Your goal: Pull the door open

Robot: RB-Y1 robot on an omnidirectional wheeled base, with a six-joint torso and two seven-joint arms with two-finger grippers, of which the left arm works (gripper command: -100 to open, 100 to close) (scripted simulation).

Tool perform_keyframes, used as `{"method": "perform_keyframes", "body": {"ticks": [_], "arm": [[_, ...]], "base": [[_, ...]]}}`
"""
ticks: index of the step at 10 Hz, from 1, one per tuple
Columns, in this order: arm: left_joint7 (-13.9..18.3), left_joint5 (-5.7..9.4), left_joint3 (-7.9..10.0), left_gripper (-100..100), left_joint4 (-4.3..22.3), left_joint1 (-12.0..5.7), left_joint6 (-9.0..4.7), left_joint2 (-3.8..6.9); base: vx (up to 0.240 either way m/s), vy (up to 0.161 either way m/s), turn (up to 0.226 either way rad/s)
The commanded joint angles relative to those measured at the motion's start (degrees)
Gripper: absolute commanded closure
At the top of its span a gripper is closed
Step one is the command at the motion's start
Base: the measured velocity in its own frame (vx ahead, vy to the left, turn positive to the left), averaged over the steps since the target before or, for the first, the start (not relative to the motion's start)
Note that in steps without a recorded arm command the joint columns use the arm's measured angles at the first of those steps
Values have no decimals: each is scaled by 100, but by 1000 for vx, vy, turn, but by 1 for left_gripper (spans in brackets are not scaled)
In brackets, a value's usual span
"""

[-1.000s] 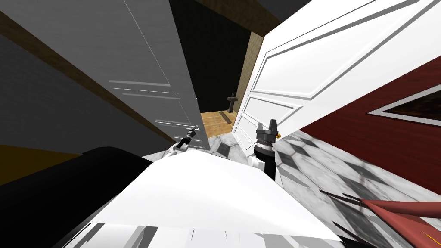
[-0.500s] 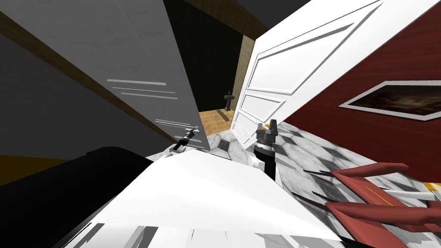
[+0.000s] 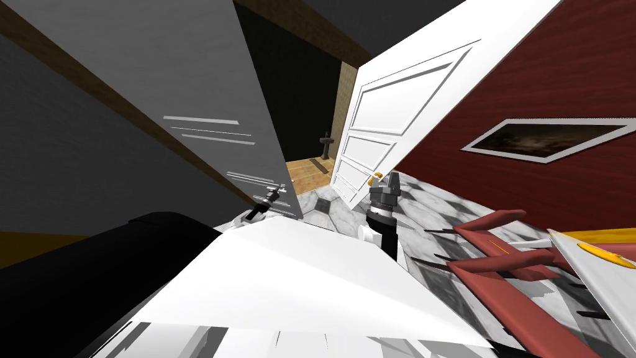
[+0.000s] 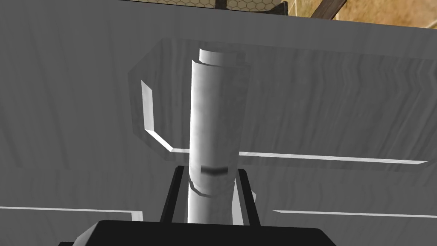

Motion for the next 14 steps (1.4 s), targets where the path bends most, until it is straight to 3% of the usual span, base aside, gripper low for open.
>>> {"method": "perform_keyframes", "body": {"ticks": [1, 6, 7, 8, 9, 14], "arm": [[72, 7, -36, 100, 40, 74, -181, 98], [257, 27, -140, 100, 102, 303, -608, 366], [282, 29, -154, 100, 110, 334, -665, 403], [262, 14, -177, 100, 123, 305, -630, 362], [309, 9, -214, 100, 172, 358, -757, 419], [432, 13, -274, 100, 286, 476, -1091, 591]], "base": [[-212, 94, -175], [-210, 62, -148], [-182, 49, -106], [-83, 13, -24], [-131, 51, -159], [-198, 66, -143]]}}
